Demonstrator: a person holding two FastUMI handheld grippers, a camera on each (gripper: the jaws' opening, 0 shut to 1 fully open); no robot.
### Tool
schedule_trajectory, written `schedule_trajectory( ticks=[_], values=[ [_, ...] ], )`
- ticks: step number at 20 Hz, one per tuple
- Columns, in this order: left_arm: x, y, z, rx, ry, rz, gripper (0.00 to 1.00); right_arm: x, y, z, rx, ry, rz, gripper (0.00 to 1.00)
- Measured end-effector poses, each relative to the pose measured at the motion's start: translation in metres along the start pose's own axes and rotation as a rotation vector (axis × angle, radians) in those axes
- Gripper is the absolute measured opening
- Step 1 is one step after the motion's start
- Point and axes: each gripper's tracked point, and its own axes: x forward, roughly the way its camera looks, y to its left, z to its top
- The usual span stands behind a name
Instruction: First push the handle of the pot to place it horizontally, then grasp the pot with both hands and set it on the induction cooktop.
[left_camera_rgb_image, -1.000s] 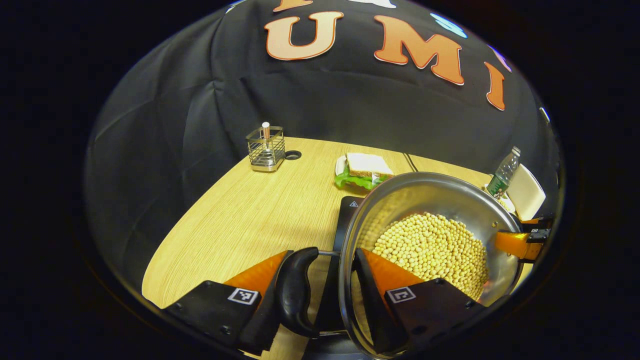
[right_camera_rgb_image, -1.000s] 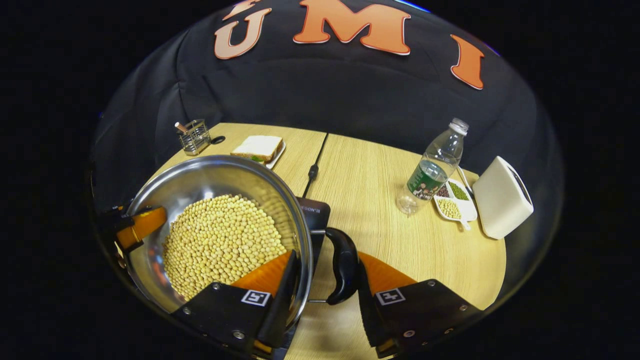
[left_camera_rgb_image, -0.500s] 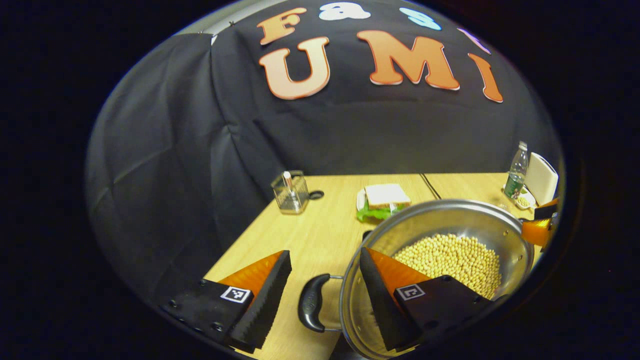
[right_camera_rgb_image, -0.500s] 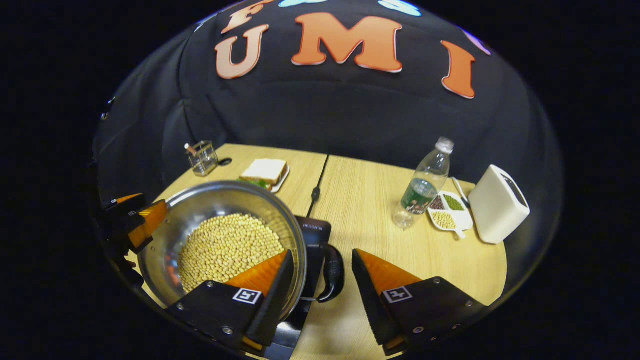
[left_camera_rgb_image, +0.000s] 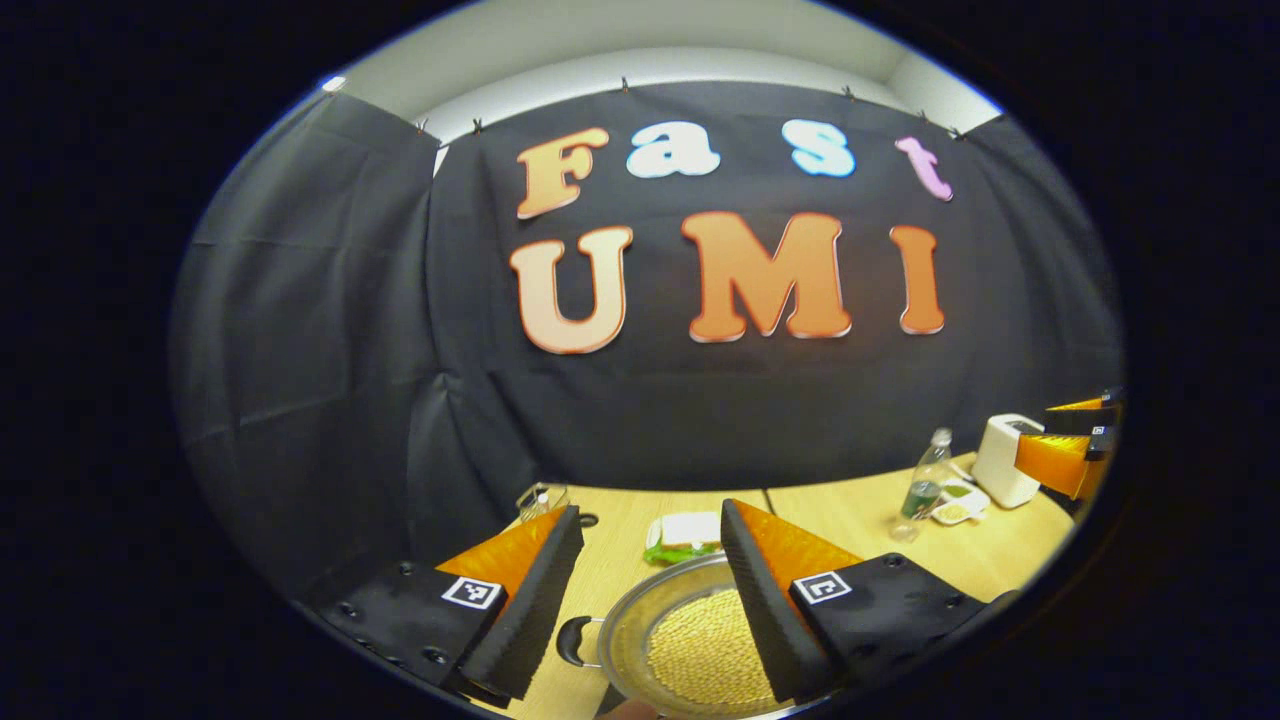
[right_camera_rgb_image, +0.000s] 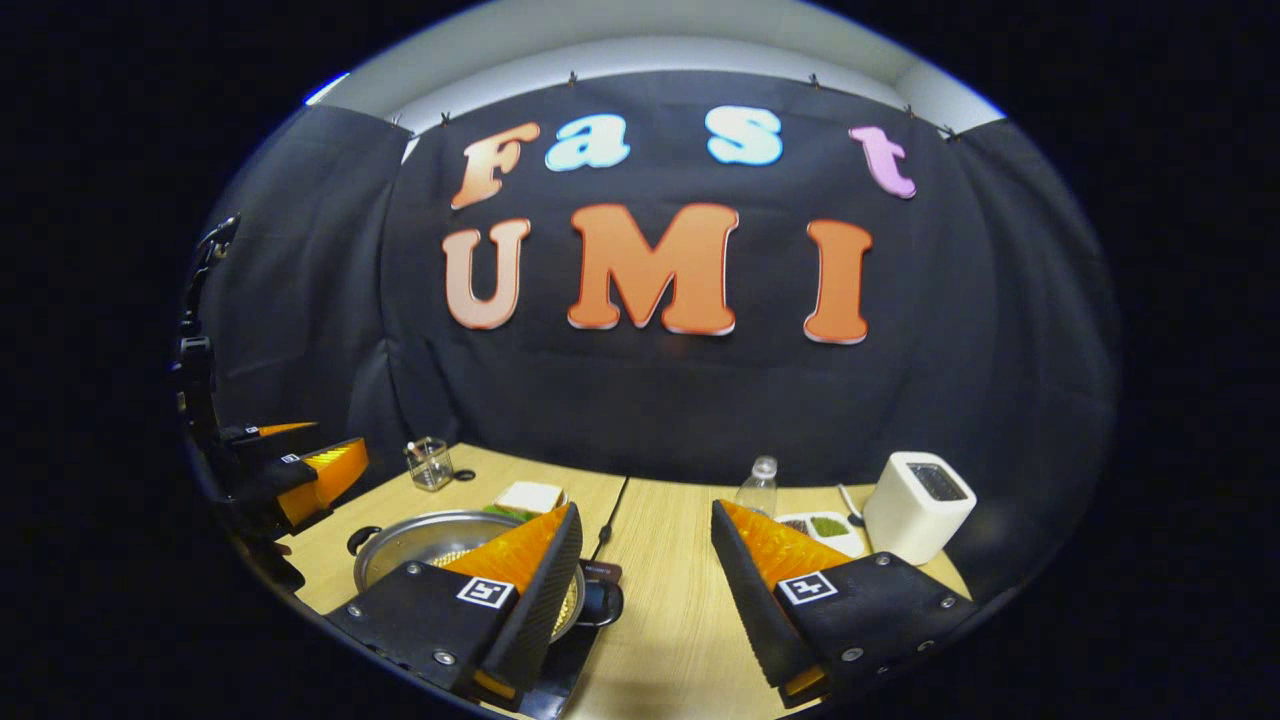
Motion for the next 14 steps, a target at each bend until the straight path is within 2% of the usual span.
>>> schedule_trajectory(
  ticks=[2,4,8,10,13,14],
  values=[
    [-0.02,-0.009,0.03,-0.011,-0.065,-0.012,0.91,-0.024,-0.016,0.03,-0.025,-0.085,-0.019,0.82],
    [-0.037,-0.021,0.057,-0.009,-0.121,-0.029,0.97,-0.046,-0.031,0.052,-0.045,-0.144,-0.032,0.82],
    [-0.083,-0.052,0.112,-0.001,-0.241,-0.077,0.97,-0.085,-0.049,0.081,-0.02,-0.208,-0.01,0.87],
    [-0.105,-0.059,0.137,-0.01,-0.29,-0.078,0.98,-0.104,-0.076,0.111,-0.038,-0.257,-0.023,0.9],
    [-0.124,-0.065,0.166,-0.072,-0.362,-0.092,0.96,-0.125,-0.091,0.141,-0.039,-0.323,-0.047,0.93],
    [-0.132,-0.066,0.171,-0.097,-0.373,-0.092,1.0,-0.13,-0.093,0.143,-0.021,-0.323,-0.04,0.93]
  ],
)
